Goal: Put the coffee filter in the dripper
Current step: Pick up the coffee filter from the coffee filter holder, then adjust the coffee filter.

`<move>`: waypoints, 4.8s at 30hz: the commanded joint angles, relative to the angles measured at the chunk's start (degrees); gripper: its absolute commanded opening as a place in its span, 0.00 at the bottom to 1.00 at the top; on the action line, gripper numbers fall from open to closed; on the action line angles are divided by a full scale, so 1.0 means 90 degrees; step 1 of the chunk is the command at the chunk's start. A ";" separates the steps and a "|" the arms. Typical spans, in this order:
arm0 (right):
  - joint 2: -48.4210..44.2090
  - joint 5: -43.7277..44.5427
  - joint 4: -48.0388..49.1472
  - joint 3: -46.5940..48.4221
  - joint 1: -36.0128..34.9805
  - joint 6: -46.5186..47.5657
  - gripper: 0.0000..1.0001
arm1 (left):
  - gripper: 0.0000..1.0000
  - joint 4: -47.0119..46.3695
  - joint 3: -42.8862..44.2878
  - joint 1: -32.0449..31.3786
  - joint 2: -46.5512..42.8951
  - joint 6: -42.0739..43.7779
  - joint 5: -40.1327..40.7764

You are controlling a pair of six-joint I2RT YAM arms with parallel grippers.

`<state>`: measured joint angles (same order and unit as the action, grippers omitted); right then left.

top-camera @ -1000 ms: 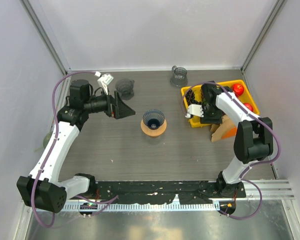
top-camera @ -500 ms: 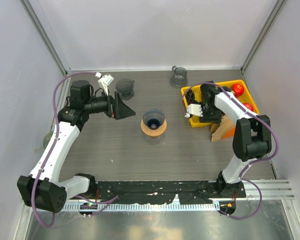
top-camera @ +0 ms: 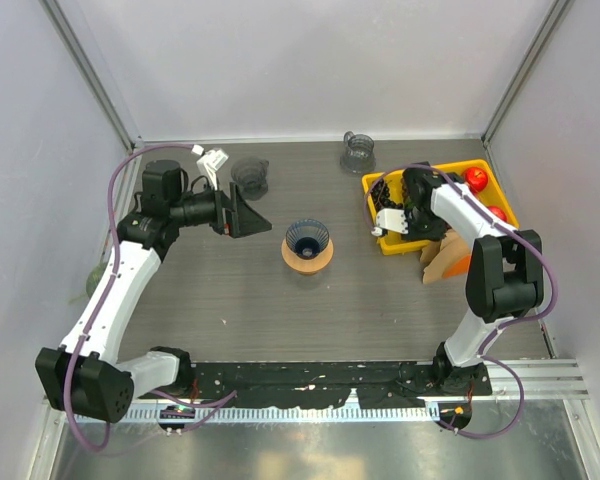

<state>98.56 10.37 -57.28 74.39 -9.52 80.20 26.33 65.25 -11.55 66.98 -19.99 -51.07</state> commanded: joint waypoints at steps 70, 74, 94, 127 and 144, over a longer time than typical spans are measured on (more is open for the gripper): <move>-0.3012 -0.5156 -0.0306 0.3287 -0.2409 -0.6275 0.05 | 0.93 0.1372 0.3580 -0.2779 0.1434 0.4438 0.0391; -0.3080 -0.5283 -0.0257 0.3307 -0.2438 -0.6518 0.05 | 0.91 0.1264 0.3609 -0.3149 0.1736 0.4565 0.0694; -0.3599 -0.6929 -0.0557 0.3334 -0.0838 -0.7574 0.99 | 0.00 -0.0516 0.1199 -0.3637 -0.0106 0.6617 -0.0762; -0.2416 -0.7627 -0.3519 0.2360 -0.3278 -0.4078 0.96 | 0.00 0.1030 -0.0952 -0.4781 -0.1456 1.7250 -0.1426; -0.2231 -0.7686 -0.3148 0.1910 -0.3884 -0.4556 0.53 | 0.00 0.0484 -0.0961 -0.4791 -0.1446 1.7174 -0.1133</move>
<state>79.00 -57.98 -77.43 91.35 -43.99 39.40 34.26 56.82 -54.39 54.70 113.45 -61.76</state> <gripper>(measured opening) 0.654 0.009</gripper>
